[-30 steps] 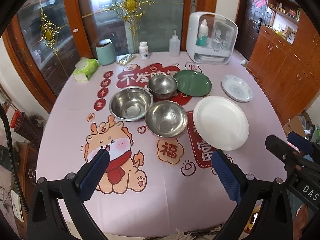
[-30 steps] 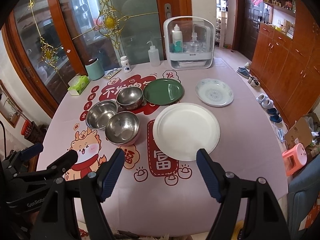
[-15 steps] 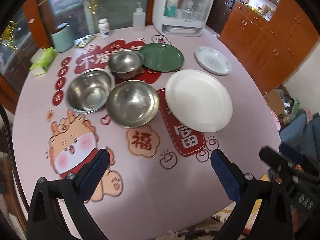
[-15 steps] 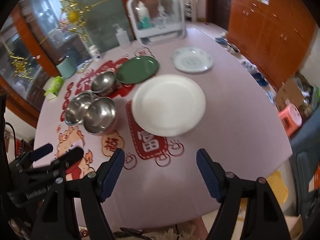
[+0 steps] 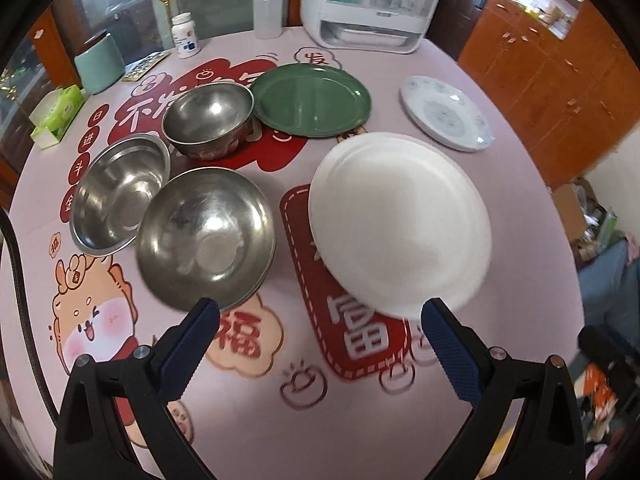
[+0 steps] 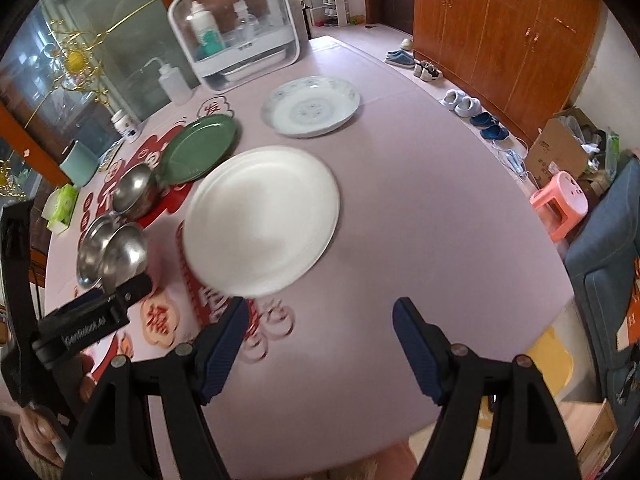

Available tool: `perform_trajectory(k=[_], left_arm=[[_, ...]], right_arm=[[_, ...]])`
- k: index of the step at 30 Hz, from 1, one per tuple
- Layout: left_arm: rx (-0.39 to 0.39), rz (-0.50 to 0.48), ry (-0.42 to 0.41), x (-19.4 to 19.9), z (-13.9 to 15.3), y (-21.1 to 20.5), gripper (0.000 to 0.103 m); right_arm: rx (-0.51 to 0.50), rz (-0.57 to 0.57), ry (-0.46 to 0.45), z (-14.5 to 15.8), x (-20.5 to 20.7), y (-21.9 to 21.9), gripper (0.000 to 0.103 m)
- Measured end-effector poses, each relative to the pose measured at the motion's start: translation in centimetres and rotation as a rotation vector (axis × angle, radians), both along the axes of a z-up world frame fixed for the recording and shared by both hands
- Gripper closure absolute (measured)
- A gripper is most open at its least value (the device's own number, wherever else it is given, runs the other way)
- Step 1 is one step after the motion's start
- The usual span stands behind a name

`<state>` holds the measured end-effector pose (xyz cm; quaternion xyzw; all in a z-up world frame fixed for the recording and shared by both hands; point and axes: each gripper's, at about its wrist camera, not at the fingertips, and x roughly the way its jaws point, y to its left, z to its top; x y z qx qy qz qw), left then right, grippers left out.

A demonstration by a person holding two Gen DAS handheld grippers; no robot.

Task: Organize plates and bowls

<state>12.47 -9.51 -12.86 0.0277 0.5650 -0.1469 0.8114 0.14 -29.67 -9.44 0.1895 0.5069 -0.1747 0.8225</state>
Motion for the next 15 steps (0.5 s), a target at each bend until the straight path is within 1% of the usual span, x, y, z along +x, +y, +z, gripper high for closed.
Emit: perform_trajectory(k=[3, 6, 8, 10, 15], left_arm=[[0.008, 0.043, 0.000, 0.9, -1.4, -1.4, 0.003], [0.005, 0.102, 0.047, 2.0, -3.4, -2.6, 0.004], [-0.012, 0.158, 0.083, 2.8, -4.9, -3.1, 0.010], [-0.020, 0.210, 0.113, 3.5, -6.3, -3.5, 0.010], [-0.043, 0.285, 0.115, 4.1, -8.4, -3.7, 0.011]], right_arm=[[-0.003, 0.061, -0.004, -1.4, 2.8, -3.2, 0.028], [0.009, 0.127, 0.002, -3.5, 5.8, -6.0, 0.028], [0.028, 0.169, 0.016, -5.1, 7.7, -7.4, 0.028], [0.047, 0.225, 0.022, -6.5, 9.6, -8.3, 0.029], [0.048, 0.350, 0.024, -8.9, 13.7, -8.8, 0.029]])
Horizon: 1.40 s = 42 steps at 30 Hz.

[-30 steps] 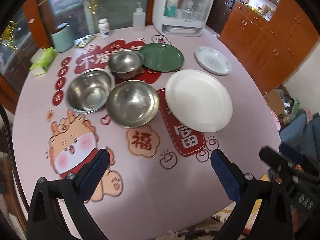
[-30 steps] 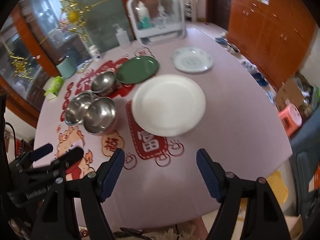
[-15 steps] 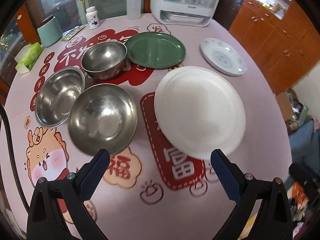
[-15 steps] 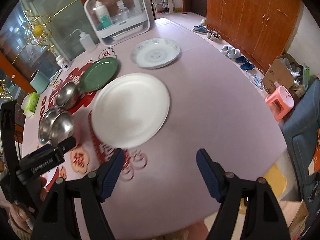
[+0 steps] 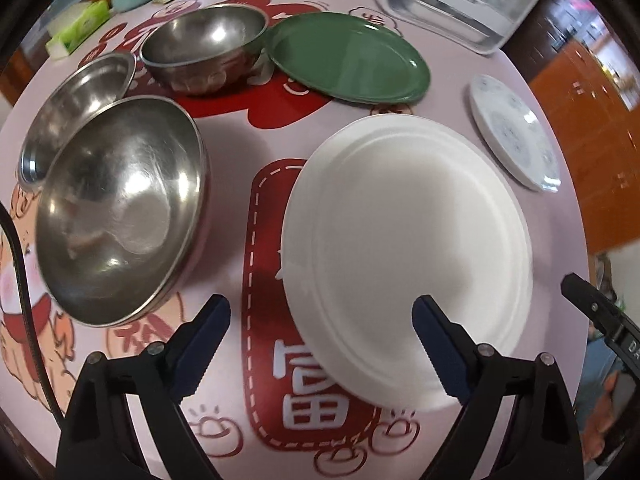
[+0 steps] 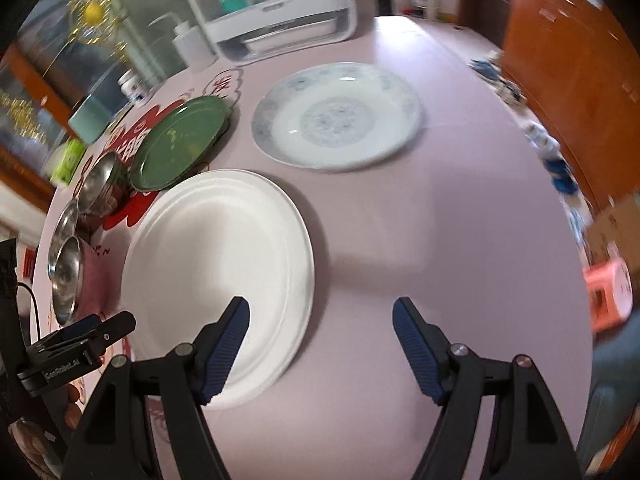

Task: Organize plates and bowls

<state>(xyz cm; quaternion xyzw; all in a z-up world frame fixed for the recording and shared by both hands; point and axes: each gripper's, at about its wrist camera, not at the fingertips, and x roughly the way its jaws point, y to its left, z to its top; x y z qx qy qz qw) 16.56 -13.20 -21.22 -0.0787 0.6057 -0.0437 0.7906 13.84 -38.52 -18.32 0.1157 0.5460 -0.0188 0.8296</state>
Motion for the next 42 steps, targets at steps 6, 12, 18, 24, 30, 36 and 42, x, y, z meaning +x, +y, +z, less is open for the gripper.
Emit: perform_trajectory(k=[6, 12, 18, 24, 30, 36, 42], left_arm=[[0.005, 0.040, 0.025, 1.3, -1.7, 0.2, 0.016], [-0.035, 0.049, 0.039, 2.6, -2.5, 0.2, 0.031], [-0.058, 0.028, 0.036, 3.1, -2.5, 0.2, 0.047], [-0.061, 0.023, 0.065, 3.7, -2.3, -0.1, 0.066], [-0.065, 0.016, 0.036, 2.2, -0.9, -0.2, 0.067], [-0.078, -0.011, -0.003, -0.6, 1.7, 0.1, 0.067], [-0.051, -0.065, 0.015, -5.0, 1.9, 1.3, 0.067]], right_arm=[[0.035, 0.094, 0.024, -2.1, 3.2, 0.0, 0.039], [0.063, 0.139, 0.063, -3.9, 4.5, 0.3, 0.056], [0.101, 0.168, 0.080, -4.3, 4.3, 0.6, 0.082], [0.071, 0.157, 0.070, -3.8, 3.7, 0.3, 0.082], [0.059, 0.155, 0.045, -2.4, 2.2, 0.0, 0.082], [0.082, 0.151, 0.037, -0.8, -0.4, 0.2, 0.082], [0.081, 0.187, 0.058, -0.6, -5.0, 2.2, 0.082]])
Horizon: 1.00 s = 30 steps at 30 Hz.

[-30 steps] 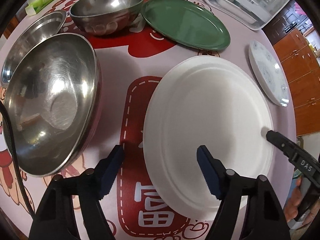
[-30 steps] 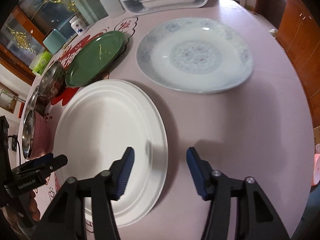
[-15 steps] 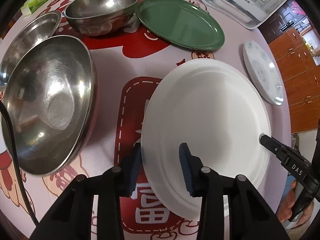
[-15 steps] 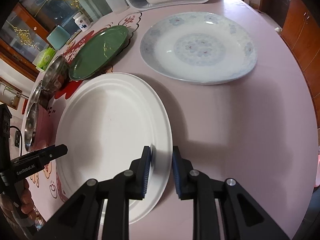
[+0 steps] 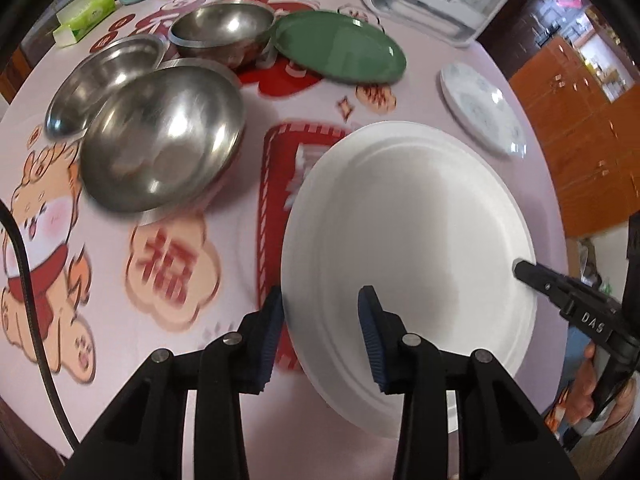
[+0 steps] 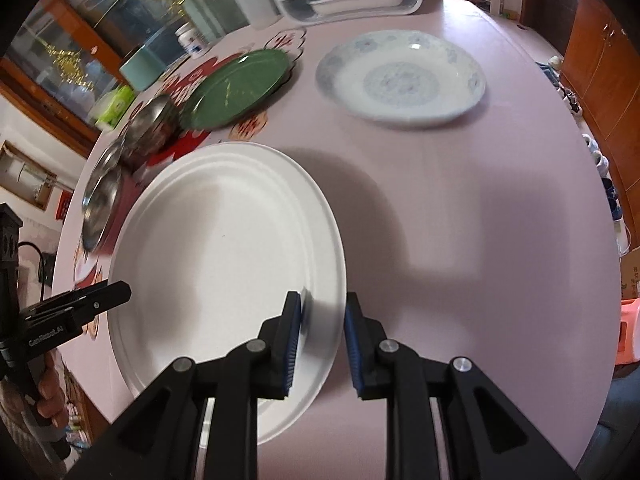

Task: Organize plates and bowls

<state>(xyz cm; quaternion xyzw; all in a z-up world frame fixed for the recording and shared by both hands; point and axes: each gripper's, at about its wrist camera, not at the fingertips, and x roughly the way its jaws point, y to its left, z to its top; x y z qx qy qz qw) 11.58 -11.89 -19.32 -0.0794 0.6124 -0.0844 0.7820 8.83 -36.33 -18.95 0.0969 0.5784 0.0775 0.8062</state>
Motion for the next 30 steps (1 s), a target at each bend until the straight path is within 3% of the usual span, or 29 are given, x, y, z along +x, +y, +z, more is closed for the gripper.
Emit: perform_trajectory(k=[4, 8, 16, 21, 25, 30], left_arm=[[0.042, -0.048, 0.049, -3.1, -2.1, 0.7, 0.067], [0.025, -0.038, 0.098, -5.3, -3.6, 2.8, 0.067], [0.050, -0.064, 0.087, -6.3, -4.5, 3.9, 0.066], [0.034, -0.076, 0.084, -6.7, -4.5, 4.8, 0.061], [0.040, -0.069, 0.060, -7.6, -3.5, 5.8, 0.046], [0.036, -0.067, 0.046, -7.8, -2.4, 6.9, 0.044]], right_arm=[[-0.022, 0.026, 0.031, -1.0, -2.8, 2.1, 0.082], [-0.038, 0.046, 0.061, -2.2, -5.1, 3.9, 0.081], [-0.061, 0.051, 0.112, -4.1, -7.2, 6.1, 0.077], [-0.045, 0.031, 0.123, -3.9, -7.4, 6.6, 0.069], [-0.021, 0.001, 0.132, -3.9, -7.6, 6.6, 0.067], [-0.030, -0.027, 0.121, -3.3, -8.2, 6.5, 0.066]])
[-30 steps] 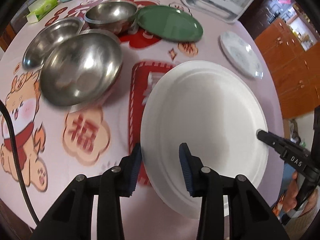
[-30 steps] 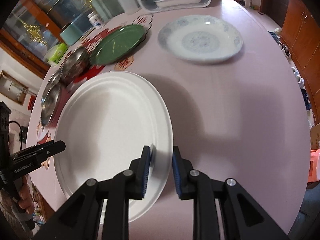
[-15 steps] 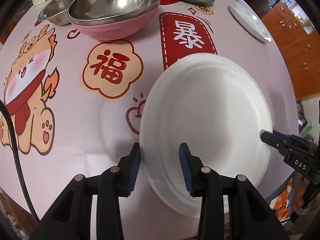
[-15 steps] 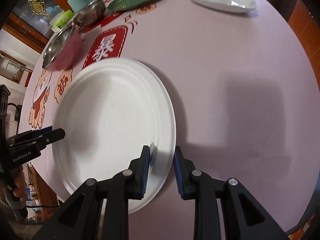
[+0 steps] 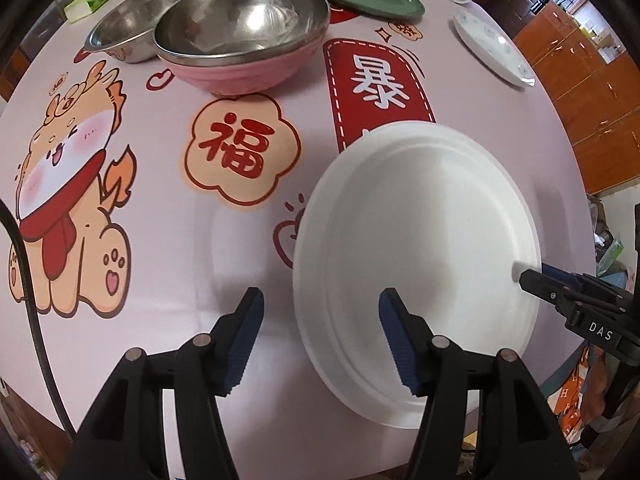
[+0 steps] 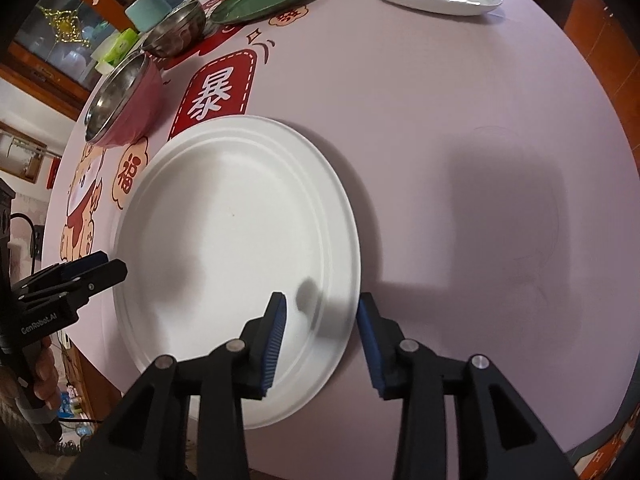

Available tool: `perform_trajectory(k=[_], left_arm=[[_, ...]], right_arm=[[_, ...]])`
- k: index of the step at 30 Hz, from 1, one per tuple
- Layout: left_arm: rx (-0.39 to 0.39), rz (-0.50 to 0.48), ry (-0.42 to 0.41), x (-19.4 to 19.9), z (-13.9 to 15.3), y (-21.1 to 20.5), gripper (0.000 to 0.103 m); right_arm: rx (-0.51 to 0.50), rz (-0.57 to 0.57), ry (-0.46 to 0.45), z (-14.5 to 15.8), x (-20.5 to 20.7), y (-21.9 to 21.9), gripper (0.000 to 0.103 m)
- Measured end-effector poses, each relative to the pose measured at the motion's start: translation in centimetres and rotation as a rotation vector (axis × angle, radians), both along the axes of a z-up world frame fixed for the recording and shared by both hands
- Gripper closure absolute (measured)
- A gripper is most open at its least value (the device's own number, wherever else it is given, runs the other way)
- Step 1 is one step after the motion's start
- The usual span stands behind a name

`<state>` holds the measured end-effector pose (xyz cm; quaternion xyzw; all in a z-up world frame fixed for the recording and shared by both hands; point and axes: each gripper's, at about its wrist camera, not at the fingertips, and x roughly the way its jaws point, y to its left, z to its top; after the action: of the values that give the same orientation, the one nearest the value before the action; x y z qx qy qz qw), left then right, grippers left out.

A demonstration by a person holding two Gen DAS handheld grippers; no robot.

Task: Organize plates and bowls

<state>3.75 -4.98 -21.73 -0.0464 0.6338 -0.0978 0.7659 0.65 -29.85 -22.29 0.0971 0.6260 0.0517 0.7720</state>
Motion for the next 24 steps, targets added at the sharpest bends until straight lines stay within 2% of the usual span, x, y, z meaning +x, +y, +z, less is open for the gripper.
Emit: perform_trajectory(k=[7, 16, 18, 21, 24], left_arm=[[-0.006, 0.016, -0.063, -0.6, 2.2, 1.1, 0.044], [-0.021, -0.006, -0.134, -1.0, 5.7, 1.0, 0.044], [-0.025, -0.020, -0.133, -1.0, 5.9, 0.9, 0.044], [-0.022, -0.050, -0.124, -1.0, 6.0, 0.4, 0.044], [-0.009, -0.087, -0.146, -1.4, 6.8, -0.2, 0.044]], right_arm=[[-0.017, -0.052, -0.053, 1.8, -0.4, -0.3, 0.066], [-0.028, -0.088, -0.200, 5.7, -1.8, 0.5, 0.066], [-0.018, -0.100, -0.200, 6.0, -2.0, 0.4, 0.066], [0.046, -0.090, -0.143, 5.7, -1.9, 0.1, 0.066], [0.053, -0.078, -0.135, 6.1, -2.2, 0.4, 0.066]])
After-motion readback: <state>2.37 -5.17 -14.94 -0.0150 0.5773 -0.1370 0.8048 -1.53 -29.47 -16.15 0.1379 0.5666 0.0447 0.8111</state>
